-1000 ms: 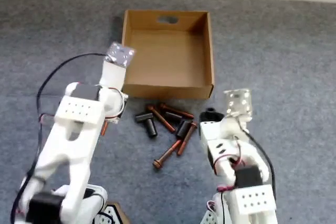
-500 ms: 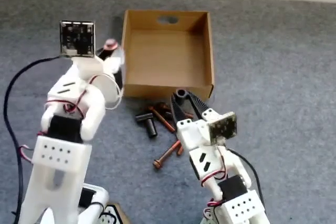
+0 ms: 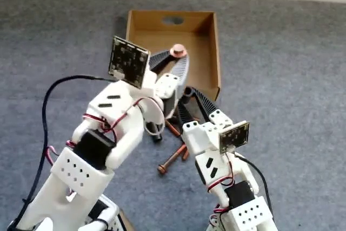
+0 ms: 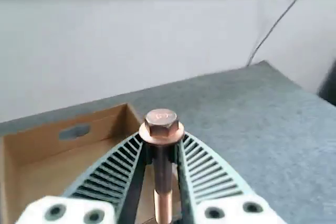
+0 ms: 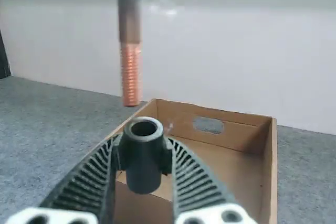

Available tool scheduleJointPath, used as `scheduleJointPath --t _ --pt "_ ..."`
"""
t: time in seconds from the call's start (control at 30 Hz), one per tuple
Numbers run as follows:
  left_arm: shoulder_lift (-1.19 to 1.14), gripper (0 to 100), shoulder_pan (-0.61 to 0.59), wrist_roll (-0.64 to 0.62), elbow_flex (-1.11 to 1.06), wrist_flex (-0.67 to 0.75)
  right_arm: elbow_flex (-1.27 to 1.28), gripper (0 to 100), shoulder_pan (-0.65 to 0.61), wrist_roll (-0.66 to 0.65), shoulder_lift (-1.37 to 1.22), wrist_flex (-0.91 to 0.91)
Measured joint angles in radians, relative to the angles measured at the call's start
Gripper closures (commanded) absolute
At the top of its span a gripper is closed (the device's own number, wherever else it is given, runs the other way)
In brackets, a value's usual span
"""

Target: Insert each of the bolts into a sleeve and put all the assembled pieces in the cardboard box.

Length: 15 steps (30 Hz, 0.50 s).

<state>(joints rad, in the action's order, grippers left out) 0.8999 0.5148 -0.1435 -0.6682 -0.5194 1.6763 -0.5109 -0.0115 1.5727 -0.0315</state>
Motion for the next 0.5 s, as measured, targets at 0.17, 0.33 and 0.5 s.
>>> scheduleJointPath --t 0.17,0.33,0.5 --pt "0.000 99 0.044 0.000 -0.008 0.044 0.000 99.0 0.000 0.000 0.000 0.000" --pt "0.005 99 0.041 0.003 -0.118 0.127 0.000 99.0 0.000 0.000 -0.002 0.002" --pt "0.029 99 0.041 0.003 -0.173 0.167 0.000 99.0 -0.002 0.000 -0.003 0.002"
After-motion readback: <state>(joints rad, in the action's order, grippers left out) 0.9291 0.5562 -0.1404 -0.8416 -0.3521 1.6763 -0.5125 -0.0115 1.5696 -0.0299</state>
